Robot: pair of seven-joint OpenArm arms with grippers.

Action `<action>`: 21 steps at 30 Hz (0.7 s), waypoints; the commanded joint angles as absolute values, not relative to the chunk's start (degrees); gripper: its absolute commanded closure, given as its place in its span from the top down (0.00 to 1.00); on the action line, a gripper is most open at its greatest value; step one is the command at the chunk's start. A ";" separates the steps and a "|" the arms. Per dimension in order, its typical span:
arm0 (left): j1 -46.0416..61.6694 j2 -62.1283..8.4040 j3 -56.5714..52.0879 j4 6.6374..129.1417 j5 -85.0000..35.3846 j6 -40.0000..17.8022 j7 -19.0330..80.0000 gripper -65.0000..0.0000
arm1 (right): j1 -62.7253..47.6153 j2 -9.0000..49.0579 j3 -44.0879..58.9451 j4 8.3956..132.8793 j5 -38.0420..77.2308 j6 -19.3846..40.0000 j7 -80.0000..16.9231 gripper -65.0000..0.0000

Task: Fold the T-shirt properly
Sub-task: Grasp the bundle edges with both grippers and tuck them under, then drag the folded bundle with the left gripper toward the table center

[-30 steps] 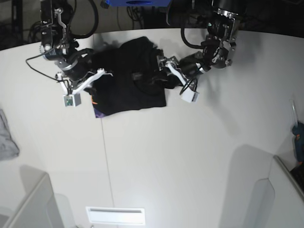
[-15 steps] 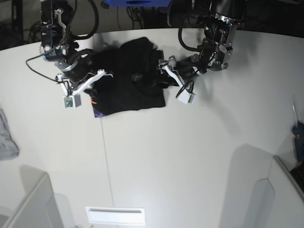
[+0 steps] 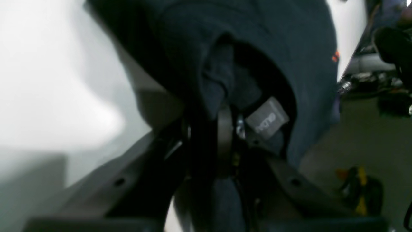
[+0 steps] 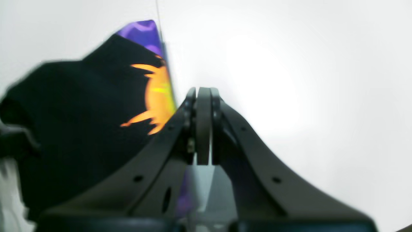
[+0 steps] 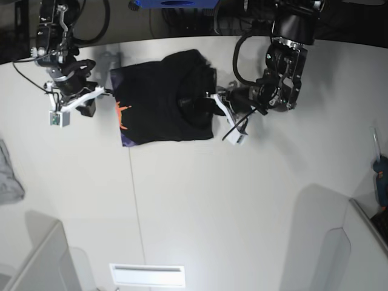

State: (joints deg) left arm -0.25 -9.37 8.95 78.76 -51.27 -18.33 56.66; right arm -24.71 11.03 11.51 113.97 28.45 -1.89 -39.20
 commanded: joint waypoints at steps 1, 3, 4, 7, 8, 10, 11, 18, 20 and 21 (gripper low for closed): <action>-1.80 -10.68 8.75 79.34 -49.71 -17.45 57.89 0.00 | -24.57 11.30 11.74 114.77 28.88 -1.54 -37.93 0.00; -3.74 -11.91 8.75 79.34 -49.71 -16.13 59.65 0.00 | -25.36 9.98 11.74 114.77 28.88 -1.54 -37.85 0.00; -4.44 -12.44 8.75 79.43 -49.71 -15.25 60.53 0.00 | -25.54 9.45 11.74 114.77 28.88 -1.54 -37.58 0.00; -6.90 -14.02 9.01 79.43 -49.71 -14.81 63.60 0.00 | -25.89 8.31 11.74 114.77 28.88 -1.54 -36.53 0.00; -7.87 -14.99 9.98 79.43 -49.71 -14.81 64.31 0.00 | -26.07 7.96 11.74 114.77 28.79 -1.54 -36.44 0.00; -10.33 -17.54 14.99 79.69 -49.71 -14.81 64.66 0.00 | -26.24 7.34 11.74 114.77 28.79 -1.54 -36.44 0.00; -11.74 -18.95 18.33 80.22 -49.71 -14.81 64.66 0.00 | -26.24 6.99 11.74 114.77 28.70 -1.54 -36.44 0.00; -21.93 -26.24 39.87 85.41 -49.71 -14.81 64.66 0.00 | -27.21 4.53 11.82 114.77 28.62 -1.80 -36.44 0.00; -24.66 -27.30 43.56 85.67 -49.71 -15.08 64.66 0.00 | -27.47 4.00 11.82 114.77 28.62 -1.80 -36.44 0.00; -26.07 -27.65 45.49 85.93 -49.63 -15.08 64.57 0.00 | -27.56 3.82 11.82 114.77 28.53 -1.80 -36.44 0.00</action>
